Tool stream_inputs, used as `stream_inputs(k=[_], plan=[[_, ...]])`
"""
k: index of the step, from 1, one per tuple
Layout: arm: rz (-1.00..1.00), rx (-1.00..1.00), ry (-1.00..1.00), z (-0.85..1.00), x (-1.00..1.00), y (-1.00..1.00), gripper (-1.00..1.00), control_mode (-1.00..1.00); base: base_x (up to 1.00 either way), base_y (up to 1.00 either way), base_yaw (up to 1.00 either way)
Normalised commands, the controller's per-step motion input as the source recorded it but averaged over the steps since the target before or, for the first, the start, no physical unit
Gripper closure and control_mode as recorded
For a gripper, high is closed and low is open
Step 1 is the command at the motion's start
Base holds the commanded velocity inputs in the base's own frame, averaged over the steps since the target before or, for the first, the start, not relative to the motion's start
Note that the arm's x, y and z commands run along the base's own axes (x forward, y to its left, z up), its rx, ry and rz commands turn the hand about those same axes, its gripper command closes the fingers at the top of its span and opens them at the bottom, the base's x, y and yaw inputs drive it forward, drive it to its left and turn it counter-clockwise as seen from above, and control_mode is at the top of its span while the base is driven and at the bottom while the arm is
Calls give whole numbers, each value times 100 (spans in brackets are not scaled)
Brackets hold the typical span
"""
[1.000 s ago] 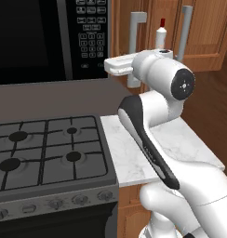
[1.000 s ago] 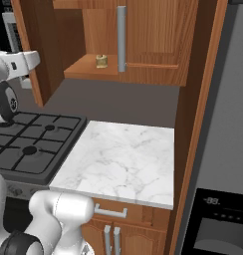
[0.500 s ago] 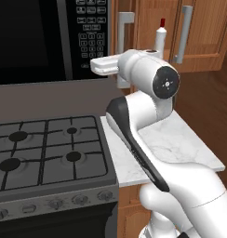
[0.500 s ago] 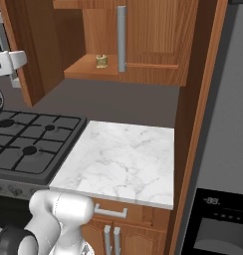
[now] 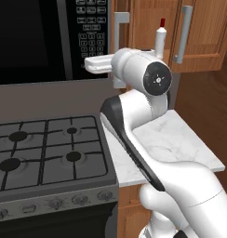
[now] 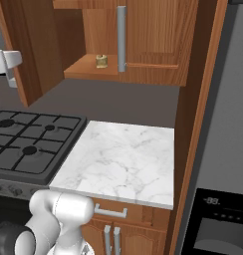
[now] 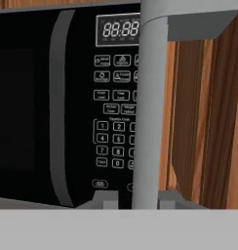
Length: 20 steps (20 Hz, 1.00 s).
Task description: Get the candle and the liquor from the cabinet and move them to the dining counter.
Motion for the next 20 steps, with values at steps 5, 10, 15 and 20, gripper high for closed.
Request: stream_inputs(k=[5, 10, 15, 20], plan=[[0, 0, 0, 0, 0, 38, 100, -100, 0, 0, 0], [0, -2, 0, -2, 1, 46, 100, -100, 0, 0, 0], [0, -3, 0, -6, 1, 50, 100, -100, 0, 0, 0], [0, -1, 0, -6, 8, 50, 100, -100, 0, 0, 0]])
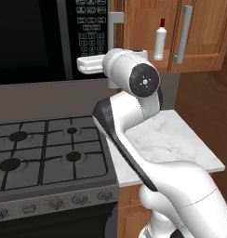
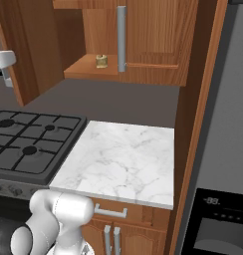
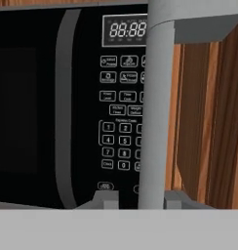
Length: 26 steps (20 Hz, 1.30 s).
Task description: Get the candle and the liquor from the cabinet and move them to the dining counter.
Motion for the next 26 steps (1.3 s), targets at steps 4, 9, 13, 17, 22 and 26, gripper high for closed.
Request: stream_inputs(k=[4, 9, 13, 17, 22, 26], plan=[[1, 0, 2, 0, 0, 19, 100, -100, 0, 0, 0], [0, 0, 0, 0, 0, 0, -100, -100, 0, 0, 0], [0, 0, 0, 0, 0, 0, -100, -100, 0, 0, 0], [0, 0, 0, 0, 0, 0, -100, -100, 0, 0, 0], [0, 0, 0, 2, -17, -2, -100, -100, 0, 0, 0], [0, 0, 0, 9, -46, -32, -100, -100, 0, 0, 0]])
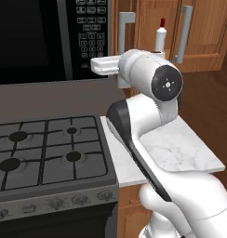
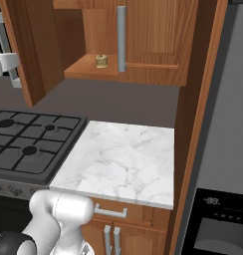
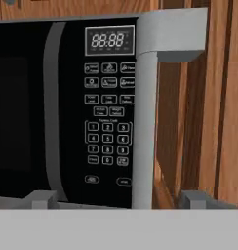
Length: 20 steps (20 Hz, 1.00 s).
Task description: Get the candle and the liquor from the cabinet and move them to the dining counter.
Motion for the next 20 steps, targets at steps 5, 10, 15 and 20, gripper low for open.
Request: stream_inputs(k=[5, 10, 15, 20], plan=[[0, 0, 0, 11, -50, -40, -100, -100, 0, 0, 0], [0, 0, 0, 11, -36, -45, -100, -100, 0, 0, 0], [0, 0, 0, 11, -19, -59, -100, -100, 0, 0, 0], [0, 0, 3, 7, 0, -84, -100, -100, 0, 0, 0]])
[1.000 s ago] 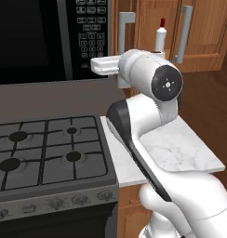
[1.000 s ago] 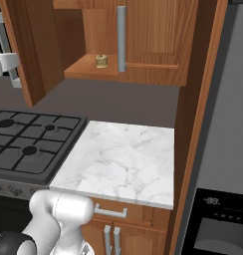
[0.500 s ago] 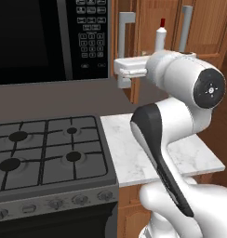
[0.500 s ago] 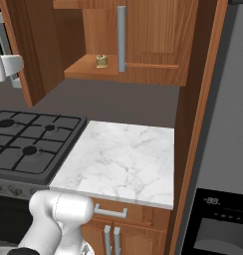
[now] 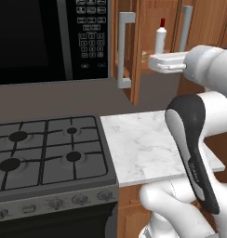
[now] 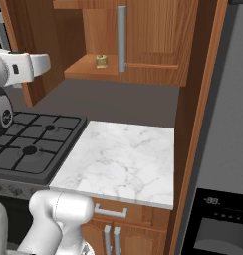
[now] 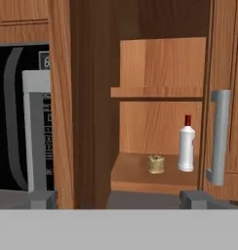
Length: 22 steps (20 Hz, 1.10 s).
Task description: Get the candle and the liquor from the cabinet and move them to the dining counter.
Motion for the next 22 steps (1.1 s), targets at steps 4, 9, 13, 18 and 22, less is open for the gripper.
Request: stream_inputs(k=[4, 9, 13, 18, 22], plan=[[0, 0, 0, 0, 0, -80, -100, -100, 0, 0, 0], [0, 0, 1, 0, 0, -76, -100, -100, 0, 0, 0], [0, -2, 0, -4, 0, -49, -100, -100, 0, 0, 0], [-1, -3, -1, -16, 0, -15, -100, -100, 0, 0, 0], [-5, 0, -1, -12, 0, -12, -100, -100, 0, 0, 0]])
